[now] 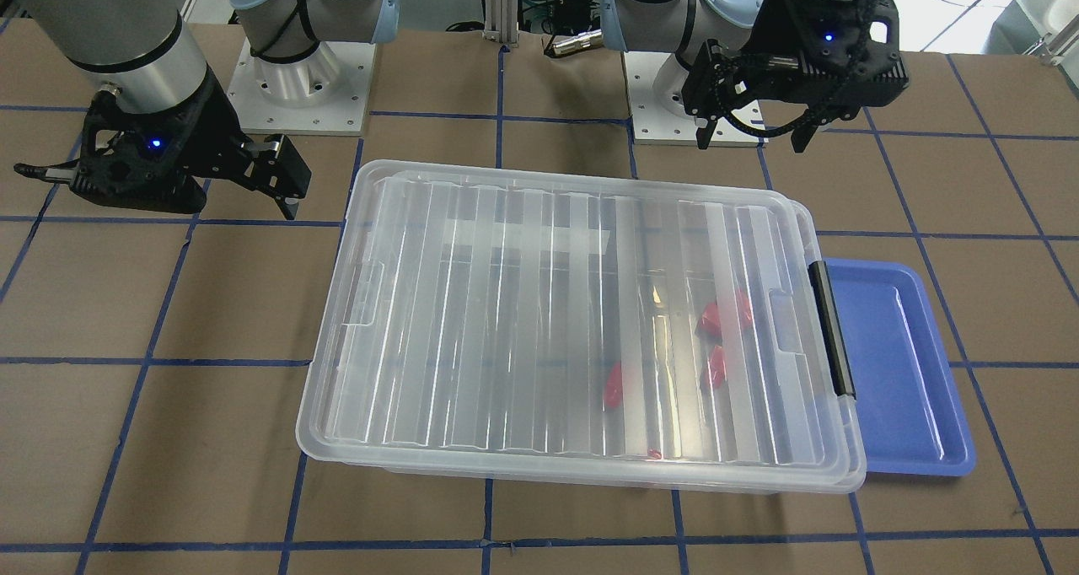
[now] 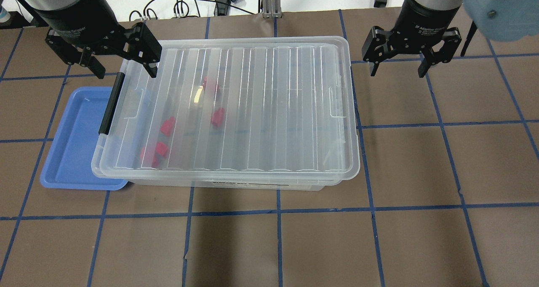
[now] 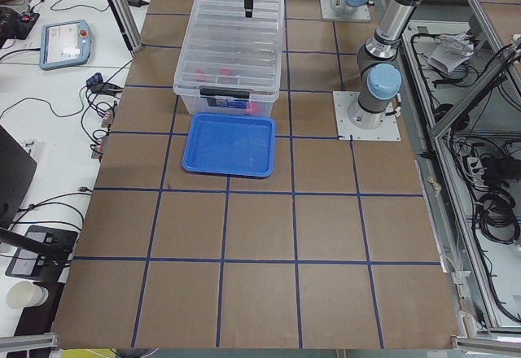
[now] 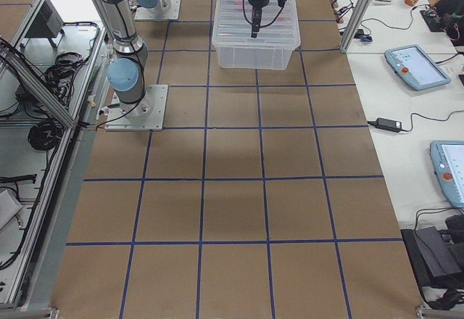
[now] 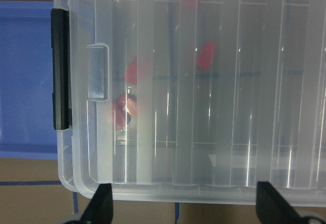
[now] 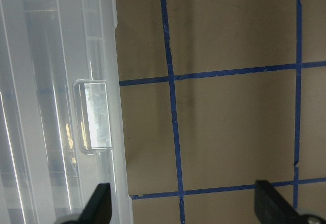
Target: Place red block in blue tray from box
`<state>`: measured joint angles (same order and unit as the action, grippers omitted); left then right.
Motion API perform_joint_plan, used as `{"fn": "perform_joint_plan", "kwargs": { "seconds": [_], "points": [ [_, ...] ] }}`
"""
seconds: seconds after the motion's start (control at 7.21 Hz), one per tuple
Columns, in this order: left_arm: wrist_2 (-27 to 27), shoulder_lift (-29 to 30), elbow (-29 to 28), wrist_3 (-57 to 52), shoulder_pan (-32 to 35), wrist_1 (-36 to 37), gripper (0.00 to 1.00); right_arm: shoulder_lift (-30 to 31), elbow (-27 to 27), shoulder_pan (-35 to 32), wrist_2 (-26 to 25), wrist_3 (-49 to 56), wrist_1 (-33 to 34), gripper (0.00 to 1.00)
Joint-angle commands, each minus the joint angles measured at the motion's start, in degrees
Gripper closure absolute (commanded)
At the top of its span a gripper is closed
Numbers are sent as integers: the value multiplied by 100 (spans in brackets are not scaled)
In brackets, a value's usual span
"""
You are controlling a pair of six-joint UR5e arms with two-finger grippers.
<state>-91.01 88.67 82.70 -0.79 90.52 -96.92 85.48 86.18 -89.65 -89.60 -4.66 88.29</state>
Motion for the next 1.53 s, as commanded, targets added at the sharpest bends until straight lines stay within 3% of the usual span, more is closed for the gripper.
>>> {"fn": "perform_joint_plan", "kwargs": {
  "seconds": [0.0,0.83,0.97,1.11,1.39],
  "points": [
    [30,10,-8,0,1,6,0,21,4,0,-13,0,-13,0],
    [4,2,-8,-26,1,6,0,-40,39,-26,-92,35,-83,0],
    [22,2,-17,-35,1,6,0,-414,48,-104,47,-8,195,0],
    [30,-7,-25,-27,1,6,0,-679,118,-192,74,0,954,0],
    [31,-7,-34,-26,1,6,0,-1023,311,-368,66,70,1435,0]
  ]
}}
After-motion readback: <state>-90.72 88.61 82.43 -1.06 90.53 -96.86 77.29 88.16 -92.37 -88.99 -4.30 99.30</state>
